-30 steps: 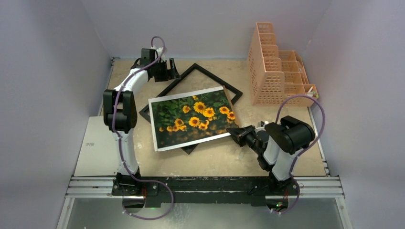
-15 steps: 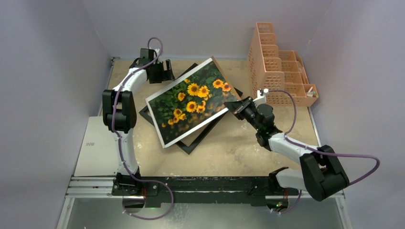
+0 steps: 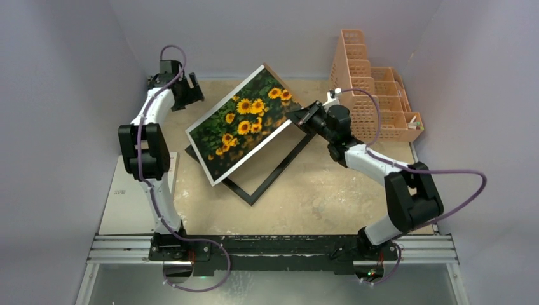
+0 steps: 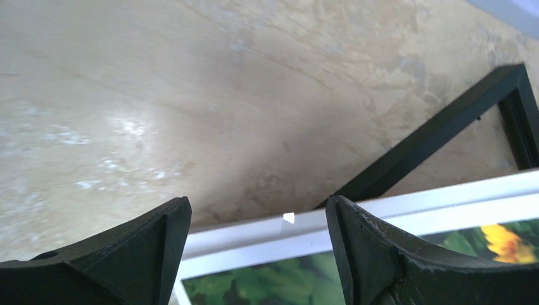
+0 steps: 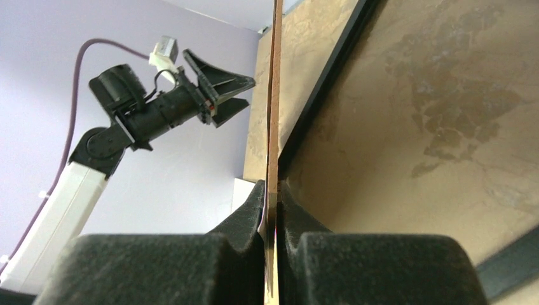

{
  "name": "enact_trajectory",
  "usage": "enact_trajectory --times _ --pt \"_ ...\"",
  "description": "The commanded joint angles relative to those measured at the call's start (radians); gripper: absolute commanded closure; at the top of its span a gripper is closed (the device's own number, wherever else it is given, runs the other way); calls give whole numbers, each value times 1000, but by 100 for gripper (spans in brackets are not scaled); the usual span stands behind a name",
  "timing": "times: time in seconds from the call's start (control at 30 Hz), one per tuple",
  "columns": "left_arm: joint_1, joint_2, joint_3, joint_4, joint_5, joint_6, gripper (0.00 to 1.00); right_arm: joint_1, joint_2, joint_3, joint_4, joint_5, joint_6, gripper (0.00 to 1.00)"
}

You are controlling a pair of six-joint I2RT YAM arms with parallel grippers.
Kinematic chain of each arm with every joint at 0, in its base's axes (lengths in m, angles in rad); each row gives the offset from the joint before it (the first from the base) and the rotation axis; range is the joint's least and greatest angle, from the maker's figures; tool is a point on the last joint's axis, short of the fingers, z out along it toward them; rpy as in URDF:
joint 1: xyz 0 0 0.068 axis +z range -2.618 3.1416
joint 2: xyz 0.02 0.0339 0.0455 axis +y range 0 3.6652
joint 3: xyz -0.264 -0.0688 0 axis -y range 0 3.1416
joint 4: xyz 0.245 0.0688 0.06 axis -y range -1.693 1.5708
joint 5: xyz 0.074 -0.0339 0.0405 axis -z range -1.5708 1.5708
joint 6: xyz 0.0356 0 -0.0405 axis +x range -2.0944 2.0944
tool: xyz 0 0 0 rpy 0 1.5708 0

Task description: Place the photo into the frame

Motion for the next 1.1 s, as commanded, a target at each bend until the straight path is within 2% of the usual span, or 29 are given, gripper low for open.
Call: enact_trajectory --times 0.0,0.33,0.57,0.77,0.9,1.07 --pt "22 -101 25 -20 -37 -33 18 1 83 154 44 -50 50 100" --pt "23 -161 -21 -52 18 -13 18 31 359 483 -59 -68 111 99" --pt "24 -219 -116 -69 32 -45 18 50 507 615 -83 -34 107 78" --pt "24 -256 -219 -39 97 -35 20 56 637 742 -140 -22 94 76" --pt "22 -298 -270 -51 106 -28 20 57 673 761 -167 -18 91 65" --pt "20 -340 -339 -37 94 -34 20 57 715 819 -257 -29 37 37"
